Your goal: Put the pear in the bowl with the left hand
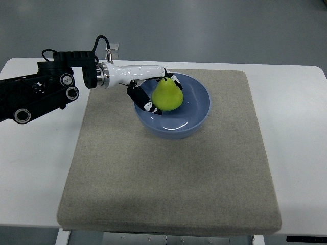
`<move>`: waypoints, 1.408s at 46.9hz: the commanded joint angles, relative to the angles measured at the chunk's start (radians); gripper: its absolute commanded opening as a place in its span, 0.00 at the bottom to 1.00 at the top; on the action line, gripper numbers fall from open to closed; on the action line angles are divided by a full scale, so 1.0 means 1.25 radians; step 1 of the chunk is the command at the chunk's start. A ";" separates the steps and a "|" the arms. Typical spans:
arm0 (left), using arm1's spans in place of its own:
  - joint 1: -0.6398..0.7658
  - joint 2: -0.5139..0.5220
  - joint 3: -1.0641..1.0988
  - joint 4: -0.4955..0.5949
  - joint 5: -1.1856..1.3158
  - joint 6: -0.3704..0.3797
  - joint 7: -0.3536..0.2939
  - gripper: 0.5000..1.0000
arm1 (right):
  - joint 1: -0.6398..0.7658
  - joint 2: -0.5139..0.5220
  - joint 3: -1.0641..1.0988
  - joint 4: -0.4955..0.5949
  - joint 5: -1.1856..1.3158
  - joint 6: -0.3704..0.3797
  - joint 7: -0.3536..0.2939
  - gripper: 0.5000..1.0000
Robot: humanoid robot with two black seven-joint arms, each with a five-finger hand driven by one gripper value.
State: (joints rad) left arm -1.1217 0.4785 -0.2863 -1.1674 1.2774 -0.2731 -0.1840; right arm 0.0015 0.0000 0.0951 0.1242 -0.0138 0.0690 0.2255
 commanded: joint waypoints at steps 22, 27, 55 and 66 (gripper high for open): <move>-0.021 -0.007 0.000 0.000 -0.100 0.015 0.000 0.98 | 0.000 0.000 0.000 0.000 0.000 0.000 0.000 0.85; -0.055 0.005 0.003 0.007 -0.225 0.016 -0.001 0.99 | 0.000 0.000 0.000 0.000 0.000 0.000 0.000 0.85; -0.024 0.050 -0.031 0.124 -0.692 0.016 0.000 0.99 | 0.000 0.000 0.000 0.000 0.000 0.000 0.000 0.85; 0.024 0.046 -0.108 0.207 -0.741 0.004 0.004 0.99 | 0.000 0.000 0.000 0.000 0.000 0.000 0.000 0.85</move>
State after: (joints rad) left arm -1.1000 0.5381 -0.3969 -0.9439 0.3682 -0.2532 -0.1812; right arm 0.0015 0.0000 0.0951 0.1242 -0.0138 0.0690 0.2255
